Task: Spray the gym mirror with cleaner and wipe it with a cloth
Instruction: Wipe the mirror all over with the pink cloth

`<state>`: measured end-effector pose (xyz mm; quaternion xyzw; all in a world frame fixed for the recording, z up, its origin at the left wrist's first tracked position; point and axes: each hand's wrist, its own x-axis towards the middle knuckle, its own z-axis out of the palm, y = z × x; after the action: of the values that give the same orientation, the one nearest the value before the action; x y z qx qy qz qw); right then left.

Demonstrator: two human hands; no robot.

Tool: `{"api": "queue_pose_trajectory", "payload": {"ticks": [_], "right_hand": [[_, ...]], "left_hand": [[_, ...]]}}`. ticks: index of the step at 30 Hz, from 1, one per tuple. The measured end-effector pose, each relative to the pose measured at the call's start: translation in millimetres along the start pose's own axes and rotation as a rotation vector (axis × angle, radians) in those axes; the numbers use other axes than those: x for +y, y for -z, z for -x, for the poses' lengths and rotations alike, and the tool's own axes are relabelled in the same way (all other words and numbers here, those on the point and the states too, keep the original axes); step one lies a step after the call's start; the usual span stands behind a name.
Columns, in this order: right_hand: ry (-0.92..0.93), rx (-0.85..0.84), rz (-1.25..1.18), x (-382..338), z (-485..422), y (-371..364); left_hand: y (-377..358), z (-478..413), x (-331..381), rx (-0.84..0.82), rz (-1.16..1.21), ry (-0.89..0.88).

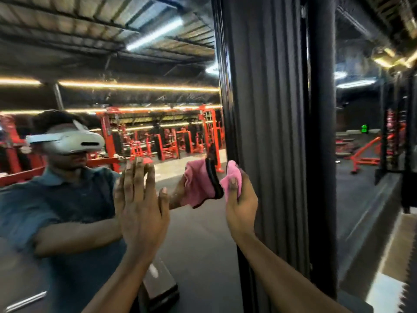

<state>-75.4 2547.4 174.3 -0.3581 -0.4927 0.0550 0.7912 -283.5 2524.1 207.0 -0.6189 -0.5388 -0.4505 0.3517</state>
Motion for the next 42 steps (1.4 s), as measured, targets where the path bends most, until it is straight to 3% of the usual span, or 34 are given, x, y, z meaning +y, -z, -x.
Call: {"api": "queue_pose_trajectory", "payload": {"ticks": [3,6,14,17,23,26,29,32,35,39,42], "right_hand": [[0.190,-0.021,0.150,-8.8,-44.8,-28.1],[0.302,-0.206,0.439,-0.9,-67.5,-60.7],[0.038,-0.135,0.725,160.8,108.3,-26.5],[-0.002,-0.121,0.633,128.4,66.8,-50.4],[0.320,-0.105,0.546,-37.1,-106.2,-123.6],[0.531,-0.179,0.571,-58.9,-87.6,-134.5],[0.688,-0.366,0.566,-0.6,-0.1,-108.5],[0.583,-0.396,0.602,77.0,69.4,-66.2],[0.410,-0.360,0.643,102.7,52.9,-44.1],[0.223,-0.140,0.655,45.2,-51.3,-75.3],[0.268,-0.085,0.580,-35.4,-128.2,-120.6]], "left_hand": [[-8.0,0.0,-4.5,0.037,-0.062,-0.031],[-12.6,-0.8,-12.9,0.070,-0.111,-0.057],[-19.9,1.3,-17.8,0.089,-0.173,-0.104],[-17.4,2.5,-19.2,0.085,-0.187,-0.122],[-6.4,4.9,-19.0,0.074,-0.075,-0.093],[4.8,10.3,-23.8,0.163,-0.084,-0.050],[12.4,18.6,-38.9,0.224,-0.122,0.032],[15.4,25.1,-57.1,0.191,-0.193,0.087],[16.3,27.2,-65.9,0.172,-0.249,0.076],[16.2,27.4,-65.2,0.194,-0.248,0.065],[16.9,27.8,-63.4,0.199,-0.233,0.069]]}}
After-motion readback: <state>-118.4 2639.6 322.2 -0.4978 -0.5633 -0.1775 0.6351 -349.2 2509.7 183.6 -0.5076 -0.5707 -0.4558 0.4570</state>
